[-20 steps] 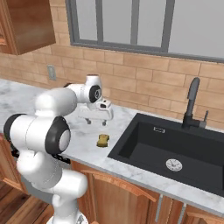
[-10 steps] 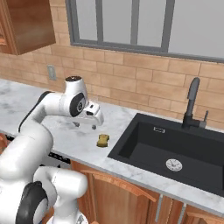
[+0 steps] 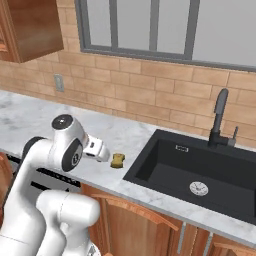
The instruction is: Restock the sink supplies by placing the sponge and soap dispenser on the counter and next to the sink. Make sure the soap dispenser is upright.
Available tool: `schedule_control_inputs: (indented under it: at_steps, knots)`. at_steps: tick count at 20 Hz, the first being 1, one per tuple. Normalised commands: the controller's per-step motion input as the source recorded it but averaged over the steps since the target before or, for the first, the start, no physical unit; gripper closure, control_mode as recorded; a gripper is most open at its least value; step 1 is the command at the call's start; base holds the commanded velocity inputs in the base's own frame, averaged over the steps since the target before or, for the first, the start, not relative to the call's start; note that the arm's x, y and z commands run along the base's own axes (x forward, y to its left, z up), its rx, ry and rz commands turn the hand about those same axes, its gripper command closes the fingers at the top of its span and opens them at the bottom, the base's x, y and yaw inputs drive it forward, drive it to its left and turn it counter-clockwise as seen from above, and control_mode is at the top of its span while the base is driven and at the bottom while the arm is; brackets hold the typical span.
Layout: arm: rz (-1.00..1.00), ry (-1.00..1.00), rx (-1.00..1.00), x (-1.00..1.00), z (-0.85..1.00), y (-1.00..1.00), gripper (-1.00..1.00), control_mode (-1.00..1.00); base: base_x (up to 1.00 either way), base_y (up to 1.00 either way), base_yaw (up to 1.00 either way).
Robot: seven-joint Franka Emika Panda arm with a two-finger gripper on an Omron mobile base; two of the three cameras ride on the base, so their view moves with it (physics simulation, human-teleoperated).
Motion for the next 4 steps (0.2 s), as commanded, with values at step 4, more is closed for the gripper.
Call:
schedule_control_inputs:
  at_steps: [4]
  knots:
    - [0.0, 0.0, 0.0, 0.0, 0.0, 0.0, -1.0, -1.0, 0.0, 0.0, 0.0]
